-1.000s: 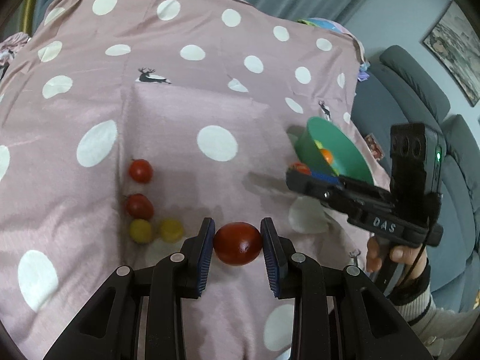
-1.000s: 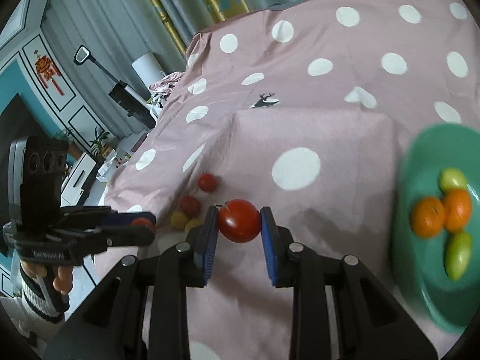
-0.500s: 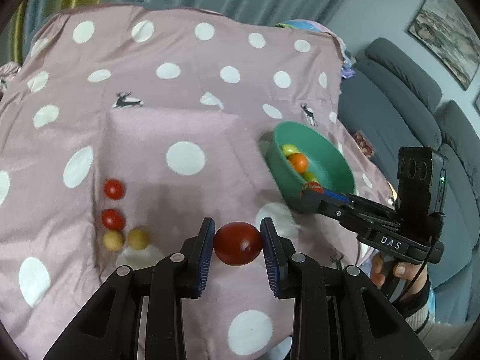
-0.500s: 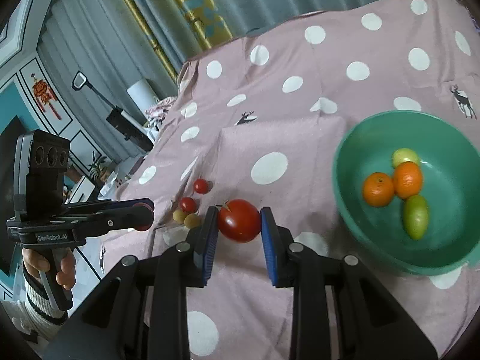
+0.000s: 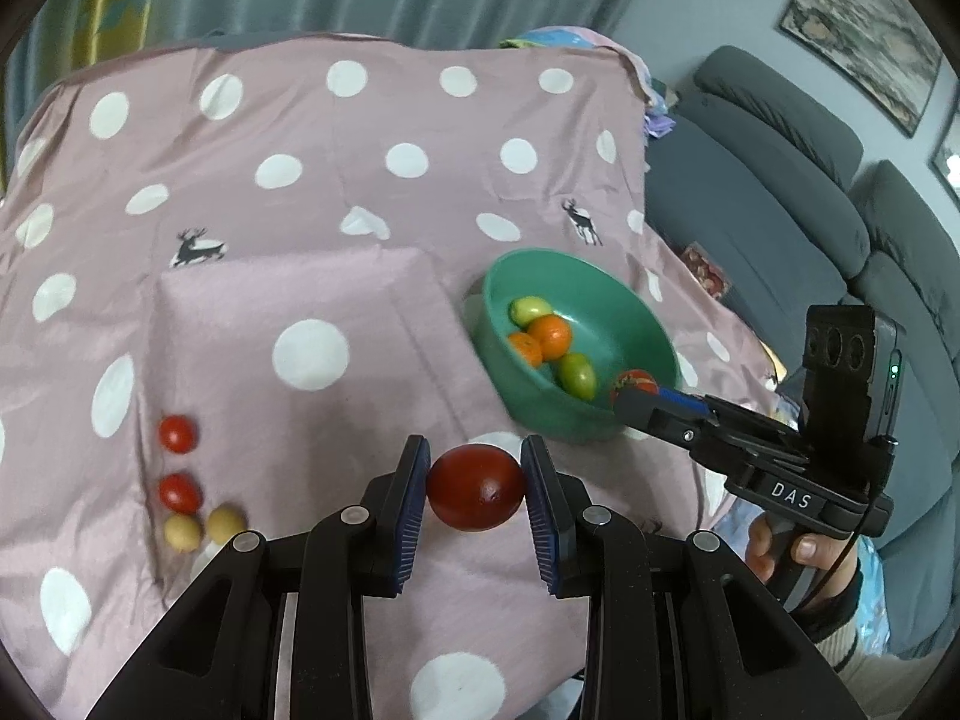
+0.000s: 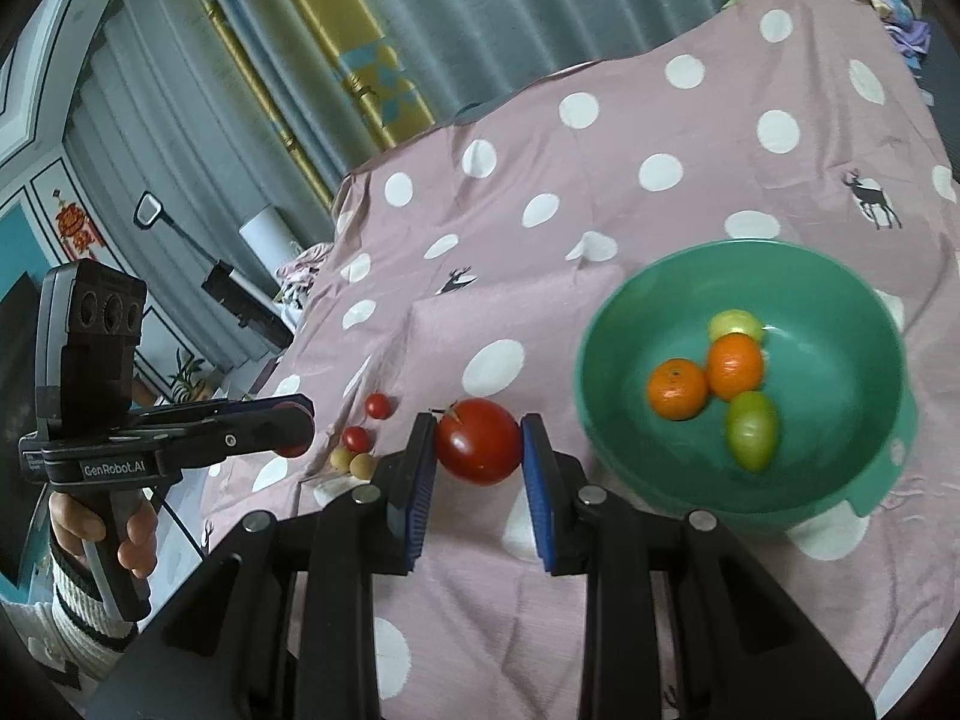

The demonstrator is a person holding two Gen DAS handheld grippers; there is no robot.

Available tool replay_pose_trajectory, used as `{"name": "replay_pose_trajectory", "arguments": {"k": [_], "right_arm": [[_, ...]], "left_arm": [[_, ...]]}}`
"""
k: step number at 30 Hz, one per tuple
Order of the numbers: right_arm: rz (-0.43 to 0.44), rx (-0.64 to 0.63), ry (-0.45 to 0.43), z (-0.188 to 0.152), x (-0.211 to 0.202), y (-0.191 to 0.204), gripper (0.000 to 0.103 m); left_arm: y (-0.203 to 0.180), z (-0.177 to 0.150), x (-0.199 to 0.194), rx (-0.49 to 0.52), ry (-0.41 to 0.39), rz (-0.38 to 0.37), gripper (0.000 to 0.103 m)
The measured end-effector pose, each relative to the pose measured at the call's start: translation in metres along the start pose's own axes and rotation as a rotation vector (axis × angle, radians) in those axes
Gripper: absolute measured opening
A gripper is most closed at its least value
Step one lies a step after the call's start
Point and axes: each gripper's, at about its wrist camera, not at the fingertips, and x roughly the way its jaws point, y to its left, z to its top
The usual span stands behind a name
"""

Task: Organize fruits
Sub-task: 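Carry both held cherry tomatoes over the green bowl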

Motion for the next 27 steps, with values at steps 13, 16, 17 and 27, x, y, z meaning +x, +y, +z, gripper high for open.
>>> {"name": "replay_pose_trajectory", "arguments": {"k": [13,16,17,27], "right_arm": [[-0.034,0.056,-0.045,-0.001,-0.020,-0.027,0.029],[-0.040,0.063,-0.054,0.000,-0.024,-0.033,0.029],[-0.042,0.066,-0.056,0.001,-0.025,-0.035,0.029],[-0.061,0.090,-0.079,0.004,-0.030,-0.055,0.029]], "left_arm": [[-0.035,0.022,0.028,0.081,0.028,-0.027,0.032],[-0.041,0.027,0.035,0.092,0.033,-0.036,0.032],[-0.044,0.028,0.038,0.096,0.036,-0.039,0.032],[-0.061,0.037,0.060,0.124,0.065,-0.056,0.032]]}}
